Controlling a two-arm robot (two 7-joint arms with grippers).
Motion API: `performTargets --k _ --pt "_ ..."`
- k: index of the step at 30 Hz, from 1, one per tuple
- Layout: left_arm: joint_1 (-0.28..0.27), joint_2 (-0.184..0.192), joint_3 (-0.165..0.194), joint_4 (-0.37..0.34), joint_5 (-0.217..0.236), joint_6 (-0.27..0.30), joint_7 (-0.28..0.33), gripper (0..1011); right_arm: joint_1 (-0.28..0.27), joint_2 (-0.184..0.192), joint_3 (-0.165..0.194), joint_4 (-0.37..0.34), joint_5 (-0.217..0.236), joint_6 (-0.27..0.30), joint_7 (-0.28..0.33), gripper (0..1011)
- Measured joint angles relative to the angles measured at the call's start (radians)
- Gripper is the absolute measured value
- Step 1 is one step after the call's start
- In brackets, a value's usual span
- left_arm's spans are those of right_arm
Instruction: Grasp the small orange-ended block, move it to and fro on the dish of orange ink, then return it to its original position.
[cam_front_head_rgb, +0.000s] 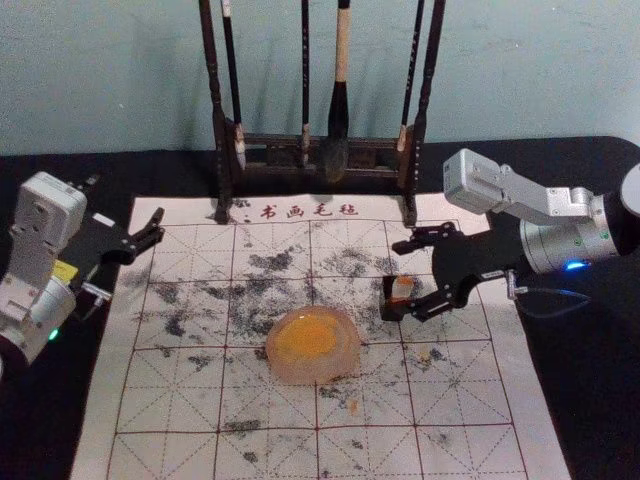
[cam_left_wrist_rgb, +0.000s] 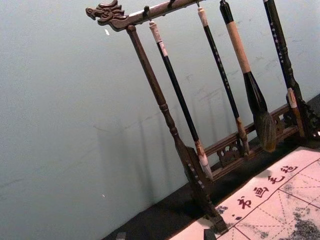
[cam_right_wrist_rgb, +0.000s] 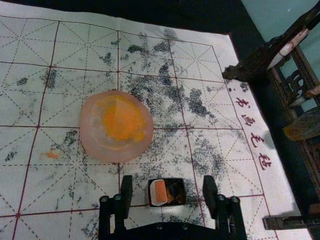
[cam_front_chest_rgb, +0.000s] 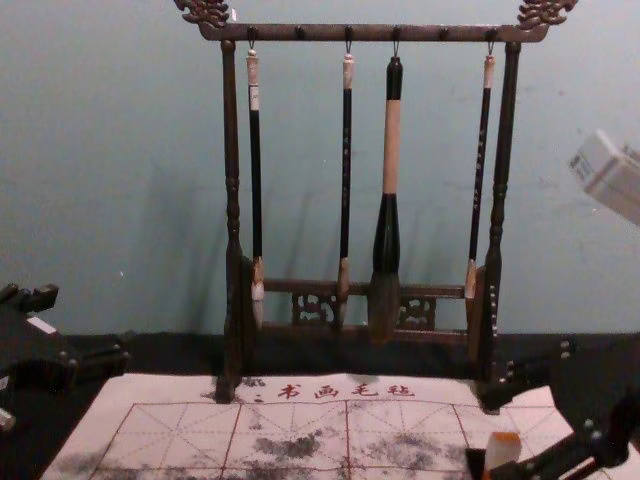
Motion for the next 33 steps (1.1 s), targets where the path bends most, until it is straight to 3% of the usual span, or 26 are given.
performTargets --k 5,8,11,15,16,19,20,22,29,33 --pt "0.0 0.0 0.0 0.0 0.0 0.0 0.0 1001 -0.014 0.002 0.02 -0.017 0.032 -0.004 -0.002 993" --pt "0.0 0.0 0.0 0.0 0.0 0.0 0.0 1001 -0.034 0.006 0.051 -0.042 0.067 -0.019 -0.027 1000" --pt "0.0 0.0 0.0 0.0 0.0 0.0 0.0 1001 -0.074 0.009 0.101 -0.074 0.106 -0.039 -0.094 1000" --pt "0.0 0.0 0.0 0.0 0.0 0.0 0.0 1001 -0.16 0.007 0.178 -0.125 0.126 -0.072 -0.258 1000" --pt "0.0 0.0 0.0 0.0 0.0 0.0 0.0 1001 -0.201 0.0 0.21 -0.142 0.131 -0.094 -0.33 1000" --pt "0.0 0.0 0.0 0.0 0.0 0.0 0.0 1001 -0.282 -0.017 0.265 -0.173 0.131 -0.148 -0.457 1000" --pt "0.0 0.0 0.0 0.0 0.0 0.0 0.0 1001 -0.282 -0.017 0.265 -0.173 0.131 -0.148 -0.457 1000" --pt "0.0 0.0 0.0 0.0 0.0 0.0 0.0 1001 -0.354 -0.036 0.306 -0.197 0.133 -0.182 -0.555 1000" --pt "0.0 0.0 0.0 0.0 0.0 0.0 0.0 1001 -0.493 -0.09 0.36 -0.208 0.098 -0.28 -0.734 1000" --pt "0.0 0.0 0.0 0.0 0.0 0.0 0.0 1001 -0.548 -0.125 0.382 -0.186 0.09 -0.321 -0.795 1000"
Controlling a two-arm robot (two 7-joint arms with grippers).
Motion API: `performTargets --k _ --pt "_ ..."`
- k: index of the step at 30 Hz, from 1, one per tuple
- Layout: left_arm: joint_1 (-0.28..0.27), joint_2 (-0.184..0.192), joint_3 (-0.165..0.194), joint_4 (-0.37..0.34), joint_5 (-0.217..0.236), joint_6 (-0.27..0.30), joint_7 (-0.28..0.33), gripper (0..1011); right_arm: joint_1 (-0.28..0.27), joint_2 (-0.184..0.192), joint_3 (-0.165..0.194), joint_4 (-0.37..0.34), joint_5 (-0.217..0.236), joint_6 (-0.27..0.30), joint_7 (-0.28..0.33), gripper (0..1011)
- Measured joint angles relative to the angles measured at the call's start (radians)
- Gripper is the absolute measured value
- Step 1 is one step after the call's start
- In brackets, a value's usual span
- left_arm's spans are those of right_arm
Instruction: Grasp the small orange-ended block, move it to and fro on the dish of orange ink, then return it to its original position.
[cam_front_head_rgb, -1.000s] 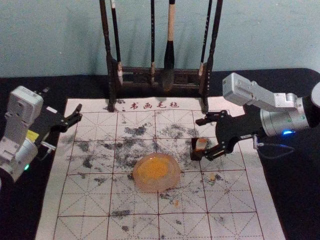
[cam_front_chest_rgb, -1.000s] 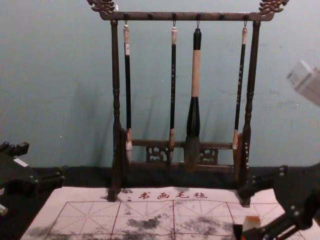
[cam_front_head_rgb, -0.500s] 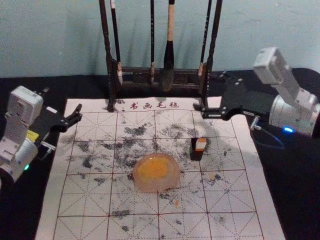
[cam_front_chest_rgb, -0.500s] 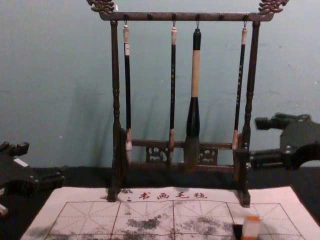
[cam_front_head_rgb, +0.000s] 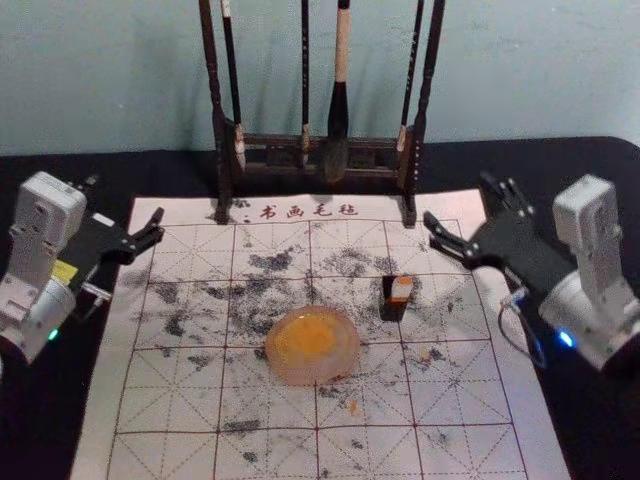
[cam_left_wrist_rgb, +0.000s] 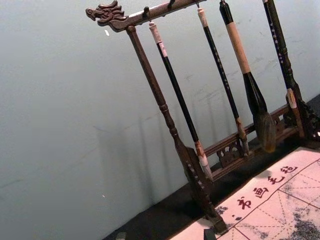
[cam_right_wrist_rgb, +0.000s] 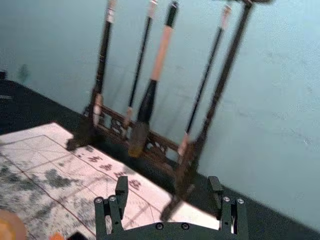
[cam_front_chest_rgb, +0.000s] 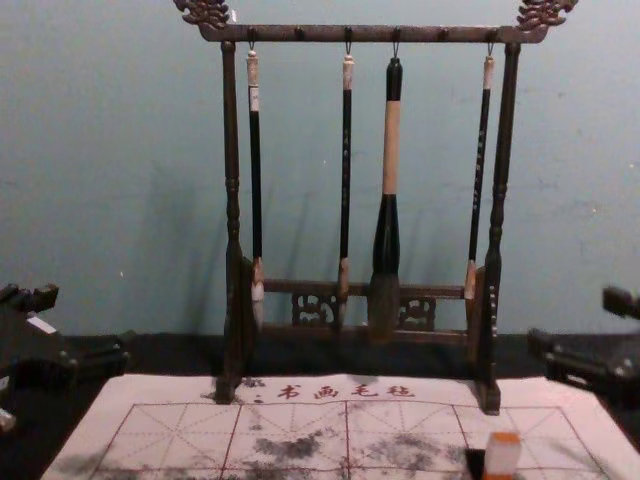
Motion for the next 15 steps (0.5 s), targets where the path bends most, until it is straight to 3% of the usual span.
performTargets --k 5,15 --pt "0.0 0.0 0.0 0.0 0.0 0.0 0.0 1001 -0.038 -0.05 0.028 0.05 -0.02 -0.058 -0.073 1000" --pt "0.0 0.0 0.0 0.0 0.0 0.0 0.0 1001 -0.04 -0.087 0.044 0.104 -0.036 -0.05 -0.094 1000"
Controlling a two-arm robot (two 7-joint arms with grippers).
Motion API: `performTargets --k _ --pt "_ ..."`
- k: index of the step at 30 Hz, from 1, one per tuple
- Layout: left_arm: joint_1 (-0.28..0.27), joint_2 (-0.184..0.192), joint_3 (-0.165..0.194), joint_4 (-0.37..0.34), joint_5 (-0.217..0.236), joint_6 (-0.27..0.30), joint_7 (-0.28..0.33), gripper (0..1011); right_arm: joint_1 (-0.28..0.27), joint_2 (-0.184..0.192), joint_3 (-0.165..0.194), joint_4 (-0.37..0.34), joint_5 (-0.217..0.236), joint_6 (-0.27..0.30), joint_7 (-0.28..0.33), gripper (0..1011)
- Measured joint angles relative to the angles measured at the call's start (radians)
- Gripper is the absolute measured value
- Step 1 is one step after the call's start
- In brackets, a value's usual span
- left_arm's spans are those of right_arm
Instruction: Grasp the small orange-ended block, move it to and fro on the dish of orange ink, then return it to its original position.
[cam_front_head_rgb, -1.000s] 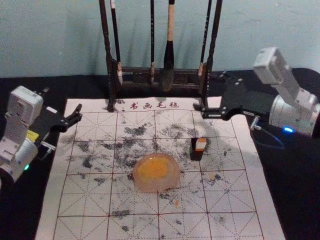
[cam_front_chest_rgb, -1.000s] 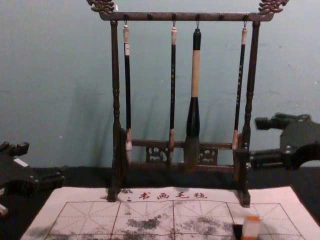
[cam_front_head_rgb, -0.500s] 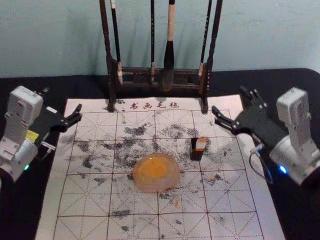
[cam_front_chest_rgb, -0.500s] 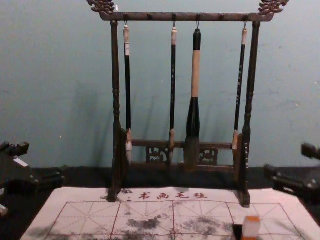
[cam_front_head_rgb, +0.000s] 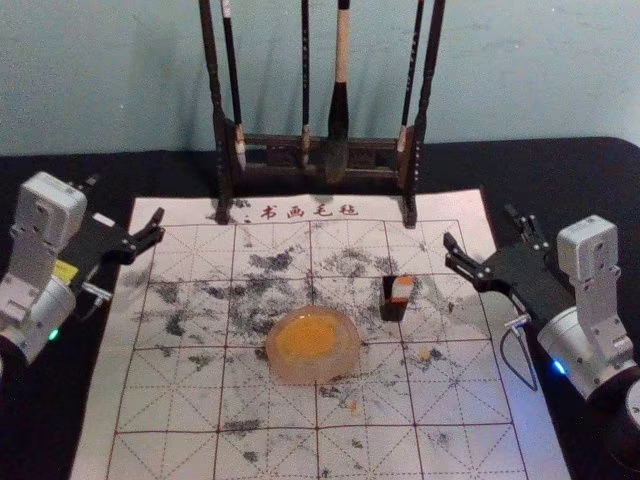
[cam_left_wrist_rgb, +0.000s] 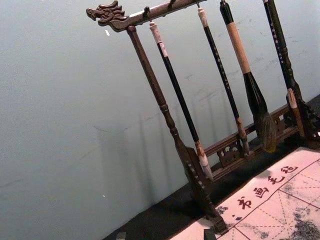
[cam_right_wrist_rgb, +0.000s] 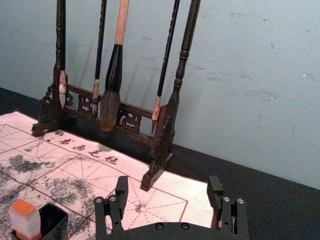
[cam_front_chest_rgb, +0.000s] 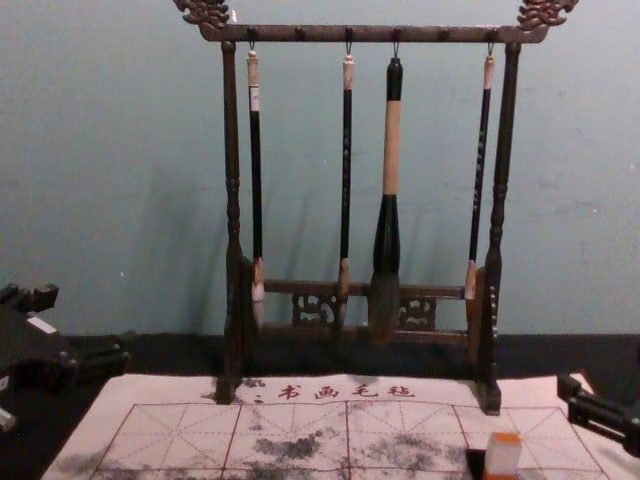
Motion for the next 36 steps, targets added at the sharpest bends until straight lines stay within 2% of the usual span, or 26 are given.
performTargets --k 36 --pt "0.0 0.0 0.0 0.0 0.0 0.0 0.0 1002 -0.005 0.004 0.0 -0.01 0.003 -0.006 -0.005 1000"
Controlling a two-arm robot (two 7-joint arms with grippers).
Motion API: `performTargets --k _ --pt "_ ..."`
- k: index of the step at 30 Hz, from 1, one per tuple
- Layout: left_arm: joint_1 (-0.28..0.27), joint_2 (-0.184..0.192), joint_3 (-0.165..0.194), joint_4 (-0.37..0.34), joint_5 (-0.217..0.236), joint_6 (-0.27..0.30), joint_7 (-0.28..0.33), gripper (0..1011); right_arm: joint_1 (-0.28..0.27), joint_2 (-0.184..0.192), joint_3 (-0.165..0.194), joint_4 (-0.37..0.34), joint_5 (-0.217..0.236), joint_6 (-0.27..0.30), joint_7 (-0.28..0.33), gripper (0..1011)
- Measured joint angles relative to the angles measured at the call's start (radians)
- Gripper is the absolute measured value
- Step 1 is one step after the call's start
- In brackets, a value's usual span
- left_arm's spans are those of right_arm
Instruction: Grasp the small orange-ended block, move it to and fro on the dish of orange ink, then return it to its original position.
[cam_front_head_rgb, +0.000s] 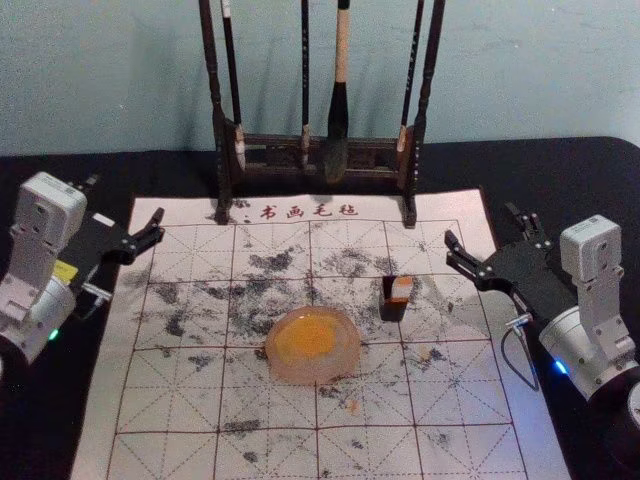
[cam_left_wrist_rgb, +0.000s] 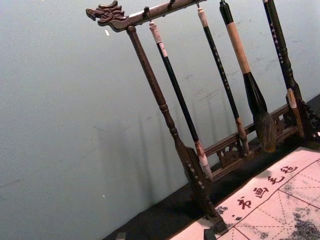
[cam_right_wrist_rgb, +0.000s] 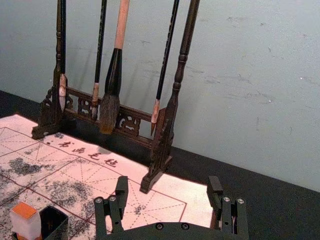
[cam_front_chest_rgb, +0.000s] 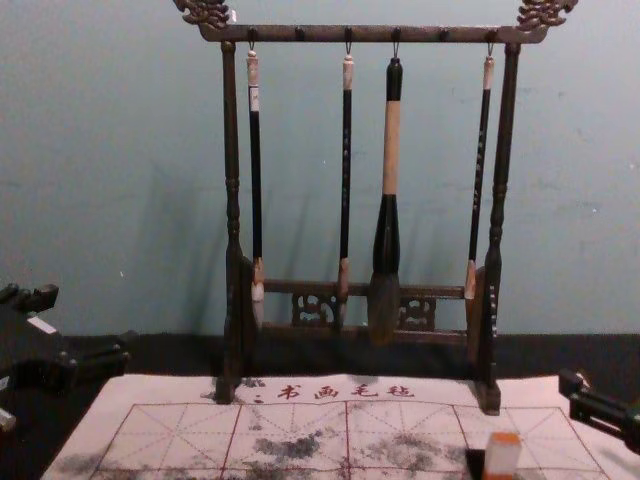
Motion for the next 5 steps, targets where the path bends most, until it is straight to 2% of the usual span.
performTargets --k 5 --pt "0.0 0.0 0.0 0.0 0.0 0.0 0.0 1001 0.0 0.0 0.0 0.0 0.0 0.0 0.0 1000"
